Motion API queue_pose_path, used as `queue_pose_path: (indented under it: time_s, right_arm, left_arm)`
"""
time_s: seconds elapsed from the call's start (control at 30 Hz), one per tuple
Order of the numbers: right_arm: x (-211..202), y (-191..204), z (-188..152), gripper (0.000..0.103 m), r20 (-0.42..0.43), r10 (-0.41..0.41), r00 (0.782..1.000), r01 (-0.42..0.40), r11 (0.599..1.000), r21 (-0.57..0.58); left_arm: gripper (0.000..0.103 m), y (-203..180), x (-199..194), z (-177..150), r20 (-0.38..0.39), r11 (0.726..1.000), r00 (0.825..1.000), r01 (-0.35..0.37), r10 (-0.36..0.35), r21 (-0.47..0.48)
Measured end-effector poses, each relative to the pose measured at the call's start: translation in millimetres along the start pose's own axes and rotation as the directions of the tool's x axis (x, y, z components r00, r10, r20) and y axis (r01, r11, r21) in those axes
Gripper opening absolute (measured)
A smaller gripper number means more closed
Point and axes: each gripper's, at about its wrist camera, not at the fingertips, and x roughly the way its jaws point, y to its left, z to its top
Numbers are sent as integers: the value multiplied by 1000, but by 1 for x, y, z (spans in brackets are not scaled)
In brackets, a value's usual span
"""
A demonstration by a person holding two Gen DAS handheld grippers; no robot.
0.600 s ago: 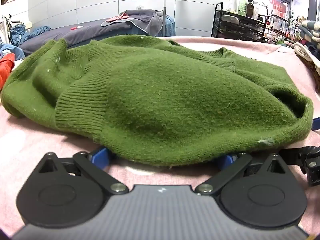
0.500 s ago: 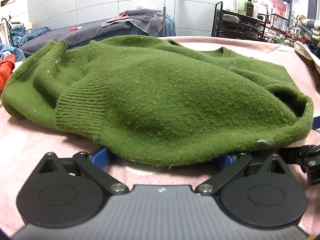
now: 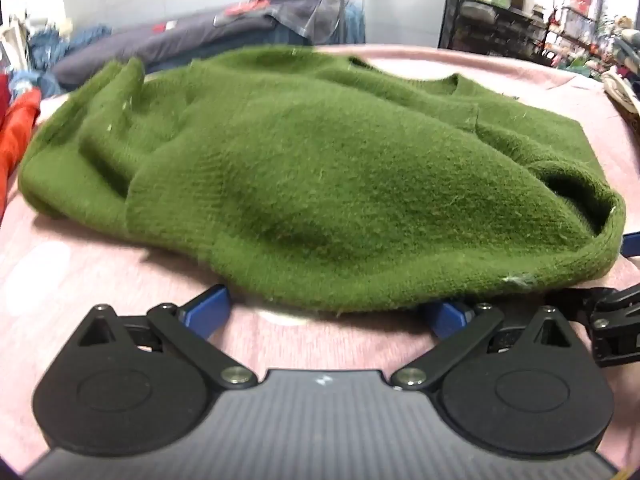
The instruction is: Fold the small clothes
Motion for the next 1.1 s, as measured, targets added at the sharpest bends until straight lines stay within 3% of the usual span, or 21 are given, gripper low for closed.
queue_pose_path:
  time_s: [0.17, 0.37, 0.83, 1.1]
  right_arm:
    - [2, 0, 5, 103, -50, -5, 999, 6, 1000, 8]
    - [8, 1, 18, 103, -154, -13, 988, 14, 1000, 8]
    - [18, -1, 25, 103, -243, -17, 970, 21, 1000, 15]
    - [13, 6, 17, 103, -165, -44, 985, 51, 998, 42]
  left_arm:
    - [103, -1, -1, 13, -151, 1000, 989, -12, 12, -2]
    - [103, 1, 3, 27, -316, 1000, 949, -14, 7, -21]
    - [103, 3, 18, 37, -370, 1000, 929, 5, -9, -13]
    - [103, 1, 17, 35, -353, 1000, 936, 1, -4, -8]
